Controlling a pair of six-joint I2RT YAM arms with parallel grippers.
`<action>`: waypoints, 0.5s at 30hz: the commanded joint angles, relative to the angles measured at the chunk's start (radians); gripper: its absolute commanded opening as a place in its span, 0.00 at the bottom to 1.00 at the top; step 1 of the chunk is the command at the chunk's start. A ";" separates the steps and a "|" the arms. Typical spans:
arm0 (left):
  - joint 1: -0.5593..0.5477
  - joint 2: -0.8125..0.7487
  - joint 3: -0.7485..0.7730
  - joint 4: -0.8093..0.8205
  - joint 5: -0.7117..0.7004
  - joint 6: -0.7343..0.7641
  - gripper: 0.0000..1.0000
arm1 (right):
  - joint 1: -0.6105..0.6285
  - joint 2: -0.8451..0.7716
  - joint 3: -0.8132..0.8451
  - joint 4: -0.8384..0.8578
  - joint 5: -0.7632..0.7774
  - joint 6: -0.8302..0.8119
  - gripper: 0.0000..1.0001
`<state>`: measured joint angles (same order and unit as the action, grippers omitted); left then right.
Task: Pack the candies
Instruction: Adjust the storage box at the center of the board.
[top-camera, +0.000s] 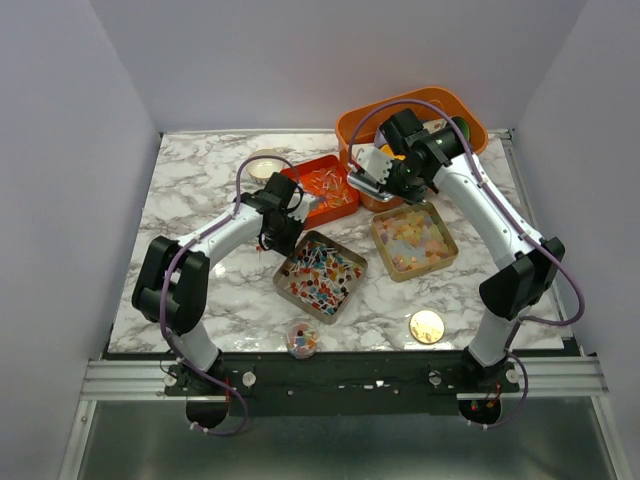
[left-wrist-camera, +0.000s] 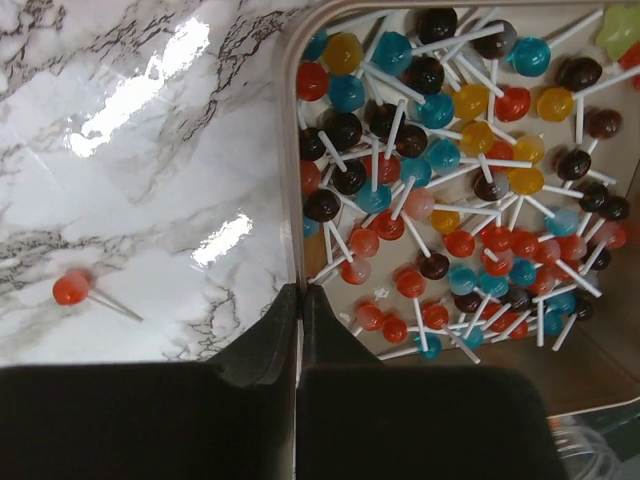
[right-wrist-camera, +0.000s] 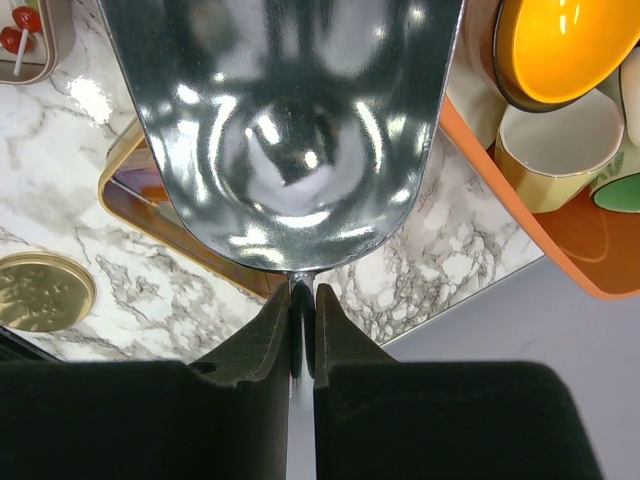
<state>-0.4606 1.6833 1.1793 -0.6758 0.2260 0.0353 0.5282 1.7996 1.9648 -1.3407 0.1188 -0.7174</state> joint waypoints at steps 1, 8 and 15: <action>-0.006 0.000 -0.026 0.019 -0.005 -0.147 0.00 | -0.008 -0.006 0.011 -0.153 -0.005 0.016 0.01; -0.003 -0.007 -0.032 -0.007 -0.069 -0.328 0.00 | -0.013 -0.011 -0.003 -0.152 0.002 0.021 0.01; -0.001 0.041 -0.001 0.002 -0.030 -0.518 0.00 | -0.014 0.010 0.011 -0.158 -0.004 0.021 0.01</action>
<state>-0.4606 1.6798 1.1706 -0.6647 0.1749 -0.3283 0.5213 1.8000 1.9644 -1.3407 0.1192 -0.7074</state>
